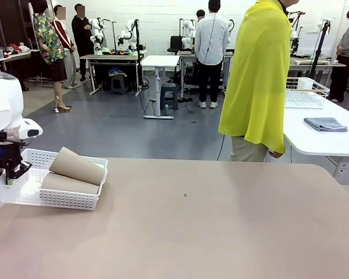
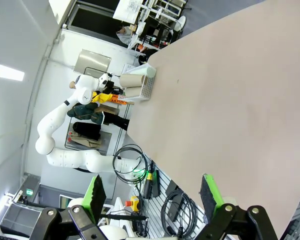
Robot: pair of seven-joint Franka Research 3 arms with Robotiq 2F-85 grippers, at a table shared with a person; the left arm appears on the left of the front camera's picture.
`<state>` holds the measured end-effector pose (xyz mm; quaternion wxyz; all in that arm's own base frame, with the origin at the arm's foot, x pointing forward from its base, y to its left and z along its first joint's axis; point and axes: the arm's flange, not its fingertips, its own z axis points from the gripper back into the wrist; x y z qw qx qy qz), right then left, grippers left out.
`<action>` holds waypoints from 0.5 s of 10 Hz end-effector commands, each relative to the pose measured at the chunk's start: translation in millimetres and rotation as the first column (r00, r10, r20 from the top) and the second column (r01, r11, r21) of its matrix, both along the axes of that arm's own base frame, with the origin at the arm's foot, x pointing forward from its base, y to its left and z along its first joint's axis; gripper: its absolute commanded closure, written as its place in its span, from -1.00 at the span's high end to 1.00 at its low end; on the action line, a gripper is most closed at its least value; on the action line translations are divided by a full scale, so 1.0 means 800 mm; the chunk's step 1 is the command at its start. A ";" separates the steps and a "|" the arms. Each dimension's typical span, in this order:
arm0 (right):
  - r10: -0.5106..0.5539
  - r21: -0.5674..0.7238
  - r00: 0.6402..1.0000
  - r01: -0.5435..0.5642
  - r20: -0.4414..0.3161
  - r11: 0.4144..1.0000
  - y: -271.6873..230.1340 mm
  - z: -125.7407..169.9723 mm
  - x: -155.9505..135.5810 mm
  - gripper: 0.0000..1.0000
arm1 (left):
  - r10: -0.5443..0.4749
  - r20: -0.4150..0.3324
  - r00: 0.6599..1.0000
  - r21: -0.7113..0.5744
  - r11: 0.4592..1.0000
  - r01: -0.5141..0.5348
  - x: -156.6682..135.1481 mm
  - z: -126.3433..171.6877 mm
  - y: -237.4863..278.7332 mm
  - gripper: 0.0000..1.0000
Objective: Clean and organize the cups into the basket.
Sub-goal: Move the Organizing basket back to the left side of the table.
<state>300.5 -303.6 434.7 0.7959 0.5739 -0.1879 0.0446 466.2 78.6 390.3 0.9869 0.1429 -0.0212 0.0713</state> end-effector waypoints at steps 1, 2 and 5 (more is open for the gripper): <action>-0.005 -0.003 1.000 0.005 0.010 1.000 0.006 -0.001 -0.002 1.00 | -0.001 -0.041 0.999 -0.032 0.999 0.000 0.008 -0.010 0.005 -0.88; -0.005 -0.003 1.000 0.005 0.010 1.000 0.006 -0.001 -0.002 1.00 | -0.001 -0.044 0.999 -0.037 0.999 0.000 0.009 -0.014 0.007 -0.88; -0.005 -0.003 1.000 0.005 0.010 1.000 0.006 -0.001 -0.002 1.00 | 0.006 -0.032 0.999 -0.035 0.999 -0.008 0.008 -0.010 0.006 0.95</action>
